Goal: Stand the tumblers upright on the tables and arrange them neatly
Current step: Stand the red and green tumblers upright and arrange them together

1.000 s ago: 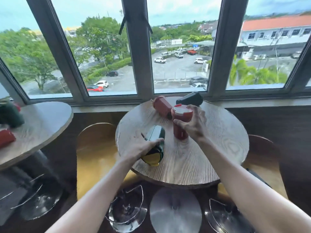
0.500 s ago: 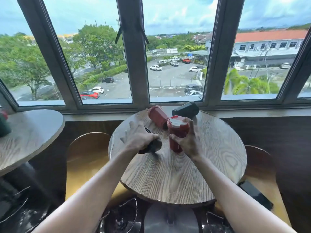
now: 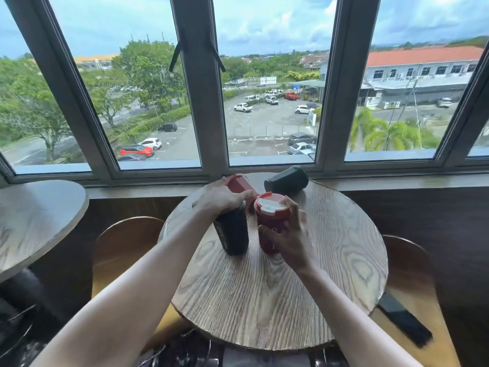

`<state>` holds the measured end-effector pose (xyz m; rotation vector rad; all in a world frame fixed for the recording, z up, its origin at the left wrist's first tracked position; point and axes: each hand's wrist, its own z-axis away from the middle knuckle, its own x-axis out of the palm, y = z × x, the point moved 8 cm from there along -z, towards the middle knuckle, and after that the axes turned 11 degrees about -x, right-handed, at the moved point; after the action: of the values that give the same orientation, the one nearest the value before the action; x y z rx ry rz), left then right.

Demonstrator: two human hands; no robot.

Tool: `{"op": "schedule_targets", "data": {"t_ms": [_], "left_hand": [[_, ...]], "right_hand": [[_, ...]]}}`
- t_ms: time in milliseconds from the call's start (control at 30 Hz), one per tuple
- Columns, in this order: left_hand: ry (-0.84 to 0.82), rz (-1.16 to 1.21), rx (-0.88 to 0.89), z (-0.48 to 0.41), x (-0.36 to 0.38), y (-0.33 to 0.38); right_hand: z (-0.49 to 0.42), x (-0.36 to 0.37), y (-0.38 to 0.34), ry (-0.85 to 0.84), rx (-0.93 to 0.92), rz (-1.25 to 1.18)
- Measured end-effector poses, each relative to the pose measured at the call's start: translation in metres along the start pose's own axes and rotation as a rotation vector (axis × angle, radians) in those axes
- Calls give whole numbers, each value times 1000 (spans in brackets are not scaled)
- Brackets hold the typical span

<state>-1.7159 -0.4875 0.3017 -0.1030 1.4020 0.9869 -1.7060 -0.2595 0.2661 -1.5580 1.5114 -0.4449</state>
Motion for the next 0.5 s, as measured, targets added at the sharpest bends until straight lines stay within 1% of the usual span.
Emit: {"op": "schedule_targets", "data": {"t_ms": [67,133,167,267,300,367,433,500], "left_hand": [[8,-46,19,35,-13,6],[34,34,73,61,-20,7],[50,141,93,69,-22,2],[131,600,192,96,-19,-26],[131,717,216,102,-13,-36],[61,881,224,104,9,-51],[-26,909,227,104,32,-59],[-50,834,190,100,53,-69]], "right_hand": [[-1,1,0,5,-11,-3],[-1,0,0,21,-27,-25],[0,0,1,30,-29,-34],[4,0,5,71,-8,-111],[6,1,7,83,1,-153],[10,3,13,92,26,-172],[13,5,17,83,47,-140],[17,5,24,63,93,-109]]}}
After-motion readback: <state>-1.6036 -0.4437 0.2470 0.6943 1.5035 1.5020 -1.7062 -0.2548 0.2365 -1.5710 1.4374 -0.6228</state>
